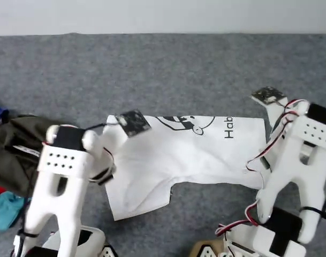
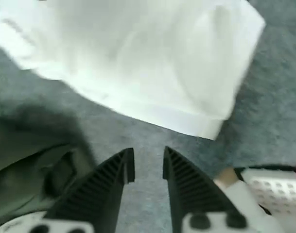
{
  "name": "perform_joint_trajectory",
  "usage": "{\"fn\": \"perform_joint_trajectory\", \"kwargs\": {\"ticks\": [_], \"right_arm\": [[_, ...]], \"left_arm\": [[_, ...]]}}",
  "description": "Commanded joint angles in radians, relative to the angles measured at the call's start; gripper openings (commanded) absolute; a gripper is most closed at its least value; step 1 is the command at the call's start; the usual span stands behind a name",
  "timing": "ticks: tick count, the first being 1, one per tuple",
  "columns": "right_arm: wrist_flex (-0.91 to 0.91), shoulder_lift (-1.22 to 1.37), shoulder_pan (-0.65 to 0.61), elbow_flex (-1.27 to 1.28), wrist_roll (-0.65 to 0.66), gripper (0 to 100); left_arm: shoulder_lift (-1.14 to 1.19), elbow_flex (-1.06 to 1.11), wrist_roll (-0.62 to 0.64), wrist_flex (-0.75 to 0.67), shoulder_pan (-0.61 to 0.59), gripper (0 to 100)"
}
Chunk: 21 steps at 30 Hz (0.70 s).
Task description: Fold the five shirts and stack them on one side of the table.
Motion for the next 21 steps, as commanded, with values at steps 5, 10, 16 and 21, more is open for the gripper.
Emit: {"fn": "perform_joint_trajectory", "kwargs": {"ticks": [5, 10, 16, 21], "right_arm": [[0.117, -0.081, -0.300, -0.143, -0.077, 2.1], [0.116, -0.091, -0.564, -0.138, -0.158, 2.0], [0.085, -0.077, -0.834, -0.137, -0.247, 17.6], [0.013, 0.041, -1.007, -0.141, -0.269, 24.8]], "left_arm": [[-0.028, -0.105, 0.075, -0.029, -0.209, 1], [-0.029, -0.191, 0.144, 0.003, -0.460, 1], [-0.028, -0.305, 0.146, 0.000, -0.802, 1], [-0.021, -0.318, 0.146, -0.002, -1.000, 1]]}}
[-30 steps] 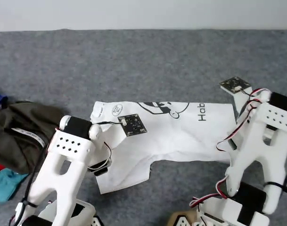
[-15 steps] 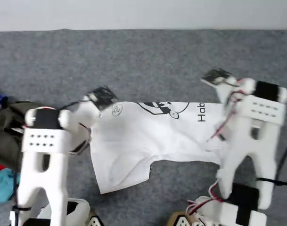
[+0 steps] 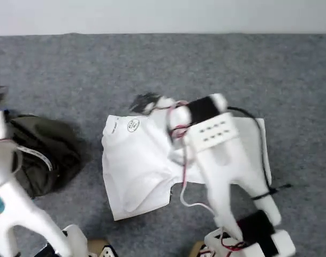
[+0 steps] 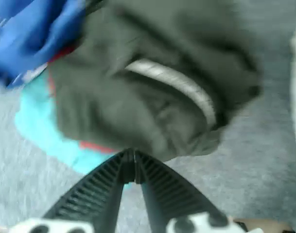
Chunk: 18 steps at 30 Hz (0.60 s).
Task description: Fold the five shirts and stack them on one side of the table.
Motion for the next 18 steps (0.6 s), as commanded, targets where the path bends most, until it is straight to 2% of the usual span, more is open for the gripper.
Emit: {"fn": "perform_joint_trajectory", "kwargs": {"ticks": [1, 9, 15, 18], "right_arm": [[-0.048, 0.071, -0.117, -0.048, -0.018, 24.8], [-0.128, 0.226, -0.308, -0.048, -0.017, 24.8], [-0.208, 0.331, -0.354, -0.049, -0.014, 24.8], [-0.236, 0.357, -0.375, -0.049, 0.029, 24.8]], "left_arm": [[-0.020, -0.033, 0.011, 0.006, -0.120, 1], [-0.020, -0.033, 0.008, 0.006, -0.193, 1], [-0.020, -0.031, 0.009, 0.008, -0.193, 1], [-0.020, -0.031, 0.011, 0.008, -0.193, 1]]}}
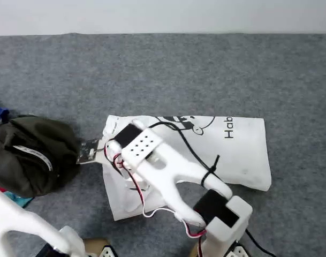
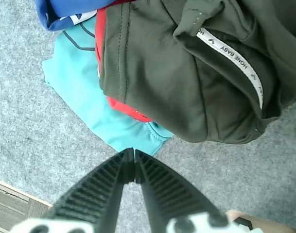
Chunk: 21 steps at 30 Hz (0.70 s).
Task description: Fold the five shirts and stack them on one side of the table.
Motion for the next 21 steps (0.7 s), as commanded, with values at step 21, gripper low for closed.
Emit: {"fn": "perform_joint_trajectory", "kwargs": {"ticks": [21], "right_arm": [[-0.024, 0.200, -0.194, -0.146, 0.046, 24.8]], "left_arm": [[-0.020, -0.030, 0.009, 0.008, 0.003, 1]]}}
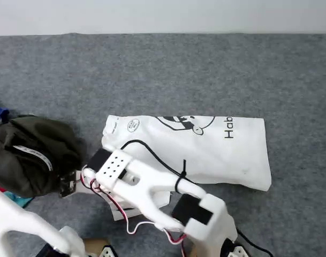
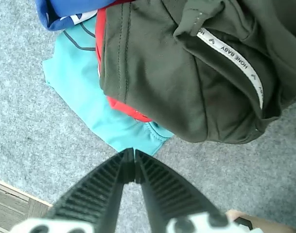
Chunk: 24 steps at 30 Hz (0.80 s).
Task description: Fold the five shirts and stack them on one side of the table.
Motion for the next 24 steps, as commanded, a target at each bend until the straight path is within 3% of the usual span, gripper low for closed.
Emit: {"fn": "perform_joint_trajectory", "kwargs": {"ticks": [1, 4, 8, 17, 24], "right_arm": [[-0.012, 0.033, -0.004, -0.092, 0.011, 24.7], [-0.008, 0.081, -0.005, -0.160, 0.011, 19.0], [0.010, 0.104, 0.002, -0.253, 0.005, 0.0], [0.223, 0.104, 0.041, -0.470, 0.003, 1.0], [0.272, 0.104, -0.045, -0.503, -0.043, 1.0]], "left_arm": [[-0.020, -0.028, 0.009, 0.008, 0.003, 1], [-0.020, 0.001, 0.009, 0.006, 0.005, 1], [-0.025, 0.044, 0.008, 0.006, 0.003, 1], [-0.026, 0.048, 0.008, -0.037, 0.005, 1], [-0.021, 0.047, 0.009, -0.043, 0.005, 1]]}}
